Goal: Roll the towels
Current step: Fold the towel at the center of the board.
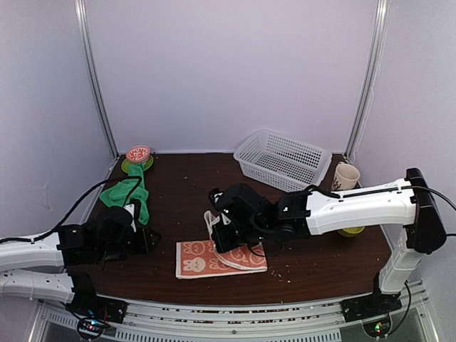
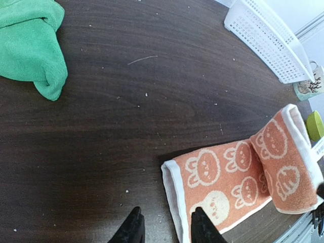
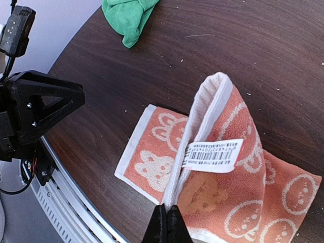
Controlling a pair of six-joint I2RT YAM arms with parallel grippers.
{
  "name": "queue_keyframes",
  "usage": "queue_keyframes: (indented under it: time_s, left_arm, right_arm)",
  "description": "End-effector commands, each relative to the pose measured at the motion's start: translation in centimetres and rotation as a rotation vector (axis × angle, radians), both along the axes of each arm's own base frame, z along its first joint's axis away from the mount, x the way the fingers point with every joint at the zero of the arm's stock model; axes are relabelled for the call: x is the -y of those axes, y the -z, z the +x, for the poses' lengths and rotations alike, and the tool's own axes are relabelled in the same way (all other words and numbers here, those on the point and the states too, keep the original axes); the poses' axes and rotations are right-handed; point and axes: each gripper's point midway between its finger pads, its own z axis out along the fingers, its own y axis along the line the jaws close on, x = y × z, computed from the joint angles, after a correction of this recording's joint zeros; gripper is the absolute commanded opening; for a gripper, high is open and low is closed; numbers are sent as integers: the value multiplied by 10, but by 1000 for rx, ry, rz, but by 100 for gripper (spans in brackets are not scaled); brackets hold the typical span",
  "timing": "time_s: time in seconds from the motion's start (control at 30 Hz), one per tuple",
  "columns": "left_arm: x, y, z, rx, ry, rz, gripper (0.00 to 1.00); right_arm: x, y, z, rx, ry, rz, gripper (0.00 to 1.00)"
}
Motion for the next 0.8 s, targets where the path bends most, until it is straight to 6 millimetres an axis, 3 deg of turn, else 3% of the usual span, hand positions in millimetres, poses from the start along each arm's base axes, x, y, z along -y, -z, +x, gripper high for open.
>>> queue_keyframes:
  time_s: [0.0,0.23,0.77]
  left_arm:
    - [-7,2,1,5,-33,-6,33]
    - [-13,5,-2,-1,-45,-3,33]
    - [-16,11,-5,-16,-54,-5,33]
  right_arm:
    - [-21,-2,-6,2,-54,16,0]
    - [-36,16,-15,-18,-91,-19,0]
    - [-66,28,-23,-48,-106,-25,0]
